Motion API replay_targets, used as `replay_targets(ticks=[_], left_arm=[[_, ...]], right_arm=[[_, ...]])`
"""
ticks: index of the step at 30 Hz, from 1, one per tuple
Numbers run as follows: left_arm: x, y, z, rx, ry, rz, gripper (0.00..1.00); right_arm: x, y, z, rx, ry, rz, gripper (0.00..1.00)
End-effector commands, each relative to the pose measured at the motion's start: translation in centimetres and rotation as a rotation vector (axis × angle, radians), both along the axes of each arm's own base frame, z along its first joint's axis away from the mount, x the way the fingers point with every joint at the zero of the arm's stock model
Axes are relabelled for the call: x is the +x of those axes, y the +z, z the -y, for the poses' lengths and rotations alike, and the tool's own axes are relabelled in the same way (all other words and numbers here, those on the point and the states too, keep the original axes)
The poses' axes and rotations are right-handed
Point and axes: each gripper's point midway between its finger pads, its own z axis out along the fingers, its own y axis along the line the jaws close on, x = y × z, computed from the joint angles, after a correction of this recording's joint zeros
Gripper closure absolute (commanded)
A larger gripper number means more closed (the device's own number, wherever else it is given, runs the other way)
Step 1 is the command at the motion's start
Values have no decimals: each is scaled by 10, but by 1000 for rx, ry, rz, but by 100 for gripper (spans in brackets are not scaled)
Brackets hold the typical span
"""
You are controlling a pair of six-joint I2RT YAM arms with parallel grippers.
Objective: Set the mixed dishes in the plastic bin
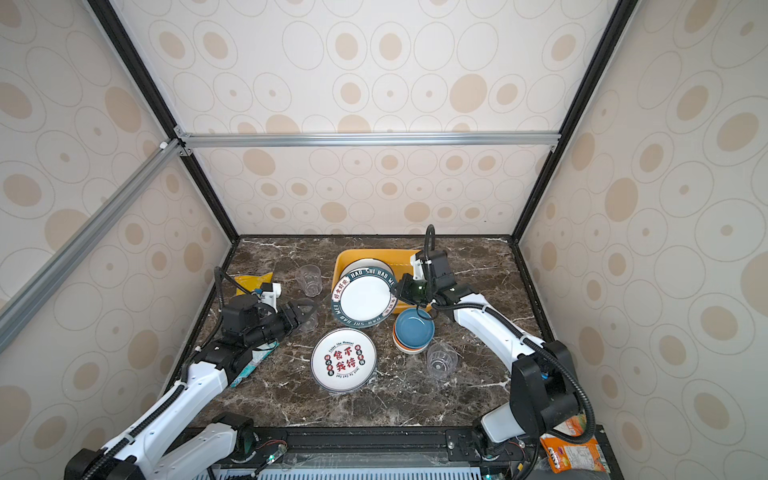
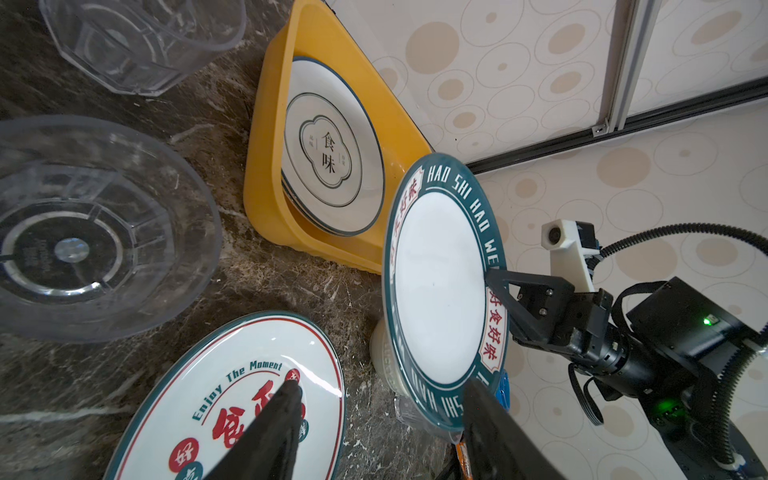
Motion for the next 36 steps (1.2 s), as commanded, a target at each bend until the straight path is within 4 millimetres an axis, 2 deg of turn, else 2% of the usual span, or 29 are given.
replay_targets(ticks=[1,9,20,29,36], left_arm=[[7,25,3,-24,-14,75,37],[8,29,4,-42,-16,90,24],[10,33,6,-52,-23,97,22],[9,29,6,-54,-20,89,21],[9,25,6,-56,-17,78,22]], right_arm=[[24,27,-2,40,-14,87,100],[61,24,-1,23,-43,94,100],[108,-4,-1,-4,-84,75,100],[128,-41,1,-27,-107,29,100],[136,-58,0,-32,-119,5,100]])
